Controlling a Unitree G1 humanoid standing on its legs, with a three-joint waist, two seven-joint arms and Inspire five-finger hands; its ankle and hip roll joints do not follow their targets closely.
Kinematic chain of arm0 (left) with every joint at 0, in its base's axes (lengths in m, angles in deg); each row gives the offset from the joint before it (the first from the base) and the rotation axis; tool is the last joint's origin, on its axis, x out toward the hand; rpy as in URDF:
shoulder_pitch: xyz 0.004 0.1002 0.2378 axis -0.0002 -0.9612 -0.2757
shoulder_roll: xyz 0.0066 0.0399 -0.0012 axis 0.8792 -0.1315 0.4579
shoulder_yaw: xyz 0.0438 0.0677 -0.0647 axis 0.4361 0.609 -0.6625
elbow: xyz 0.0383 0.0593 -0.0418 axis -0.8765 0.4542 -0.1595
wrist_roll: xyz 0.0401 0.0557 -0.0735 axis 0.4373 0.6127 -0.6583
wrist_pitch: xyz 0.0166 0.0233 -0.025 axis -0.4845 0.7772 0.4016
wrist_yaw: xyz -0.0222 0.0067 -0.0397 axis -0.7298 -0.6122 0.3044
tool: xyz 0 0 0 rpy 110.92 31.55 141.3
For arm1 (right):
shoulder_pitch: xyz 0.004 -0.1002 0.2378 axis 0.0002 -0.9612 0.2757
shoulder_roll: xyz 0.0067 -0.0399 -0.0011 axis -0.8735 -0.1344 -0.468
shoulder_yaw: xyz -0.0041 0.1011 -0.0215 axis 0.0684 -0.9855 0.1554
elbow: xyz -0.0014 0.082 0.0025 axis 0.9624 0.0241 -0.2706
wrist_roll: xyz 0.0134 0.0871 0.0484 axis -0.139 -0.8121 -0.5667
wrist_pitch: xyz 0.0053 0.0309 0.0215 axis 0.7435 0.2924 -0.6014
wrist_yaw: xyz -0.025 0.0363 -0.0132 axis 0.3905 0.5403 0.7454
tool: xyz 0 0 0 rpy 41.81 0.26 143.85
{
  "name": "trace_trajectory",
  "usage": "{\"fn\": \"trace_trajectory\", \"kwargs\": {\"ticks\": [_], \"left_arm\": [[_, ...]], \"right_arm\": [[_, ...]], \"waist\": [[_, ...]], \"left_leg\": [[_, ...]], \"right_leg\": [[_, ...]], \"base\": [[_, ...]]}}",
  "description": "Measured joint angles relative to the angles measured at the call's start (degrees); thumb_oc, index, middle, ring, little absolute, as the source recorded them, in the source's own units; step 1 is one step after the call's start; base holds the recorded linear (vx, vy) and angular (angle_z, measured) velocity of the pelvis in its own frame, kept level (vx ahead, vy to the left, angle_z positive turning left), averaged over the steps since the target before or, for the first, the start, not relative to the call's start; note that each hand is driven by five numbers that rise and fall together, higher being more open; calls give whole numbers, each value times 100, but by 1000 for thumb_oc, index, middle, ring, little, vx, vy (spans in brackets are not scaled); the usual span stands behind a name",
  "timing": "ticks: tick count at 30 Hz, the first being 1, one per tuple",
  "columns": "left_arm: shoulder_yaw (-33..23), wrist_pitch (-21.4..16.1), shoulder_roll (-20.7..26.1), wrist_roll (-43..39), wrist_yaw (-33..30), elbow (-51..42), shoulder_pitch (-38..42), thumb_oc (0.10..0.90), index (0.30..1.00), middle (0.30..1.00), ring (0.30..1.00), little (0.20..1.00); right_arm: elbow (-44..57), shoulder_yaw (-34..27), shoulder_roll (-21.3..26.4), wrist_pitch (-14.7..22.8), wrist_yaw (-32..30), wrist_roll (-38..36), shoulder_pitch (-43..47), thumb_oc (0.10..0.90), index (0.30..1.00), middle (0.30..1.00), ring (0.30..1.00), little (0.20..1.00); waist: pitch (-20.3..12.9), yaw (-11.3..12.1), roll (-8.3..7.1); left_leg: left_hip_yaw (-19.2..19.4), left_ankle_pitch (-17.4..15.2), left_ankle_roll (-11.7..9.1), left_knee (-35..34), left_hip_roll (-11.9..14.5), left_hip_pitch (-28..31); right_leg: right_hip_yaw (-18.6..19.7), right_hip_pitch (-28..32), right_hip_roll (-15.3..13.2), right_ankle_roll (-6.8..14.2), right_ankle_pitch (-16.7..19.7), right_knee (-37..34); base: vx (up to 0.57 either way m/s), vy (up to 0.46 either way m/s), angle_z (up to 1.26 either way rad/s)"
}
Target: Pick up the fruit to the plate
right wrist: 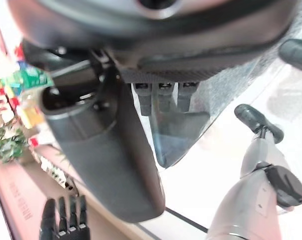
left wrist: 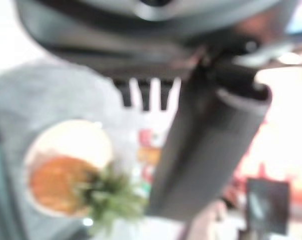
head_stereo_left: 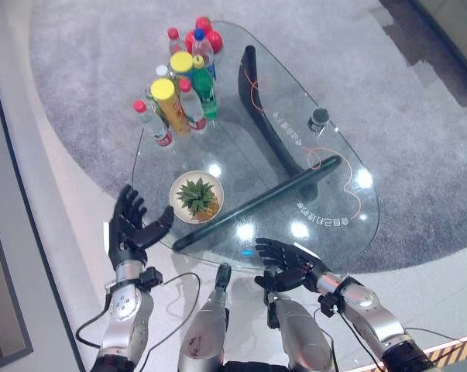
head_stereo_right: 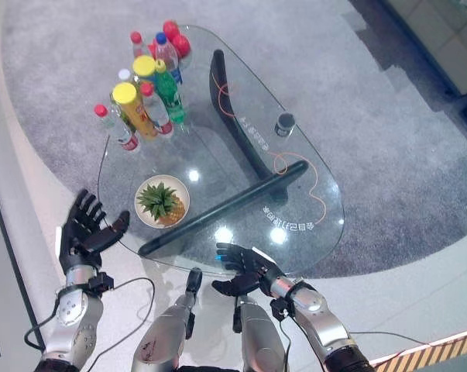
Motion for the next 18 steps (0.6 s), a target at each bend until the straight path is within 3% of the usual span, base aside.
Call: {"fn": "trace_trajectory", "kwargs": {"ticks": [4, 6, 12, 18], "left_arm": [[-14, 348, -315, -302, 182, 808, -372, 800, 900, 900, 900, 900], [-34, 499, -454, -367, 276, 1405, -424, 800, 900, 900, 900, 900], [-43, 1006, -575, -344, 600, 2877, -543, 800, 900, 900, 900, 900], [-63, 1529, -632, -209, 906, 4199, -487, 800, 900, 900, 900, 900]], "right_arm": [[-485, 3, -225, 84, -53, 48, -260, 800, 900, 900, 900, 900], [-821, 4, -350, 131, -184, 100, -304, 800, 900, 900, 900, 900], [-2213, -51, -824, 147, -393, 217, -359, 800, 900, 900, 900, 900], [-3924, -171, -996, 151, -516, 214, -464, 800, 900, 900, 900, 900]], "waist": [[-678, -7, 42], [-853, -25, 12], [-1537, -74, -289], [-1992, -156, -226]], "left_leg": [[-4, -19, 64, -148, 19, 221], [0, -20, 70, -249, 27, 488], [37, -108, 105, -295, 28, 675], [214, -219, 156, -306, -17, 817]], "right_leg": [[-21, 320, 7, 16, 4, -323], [-36, 701, 6, -5, 82, -616], [-127, 1092, -3, 27, 129, -1029], [-15, 1256, -54, 47, 179, -1196]], "base": [[49, -18, 5], [57, -1, 11], [44, 20, 9], [49, 42, -9]]}}
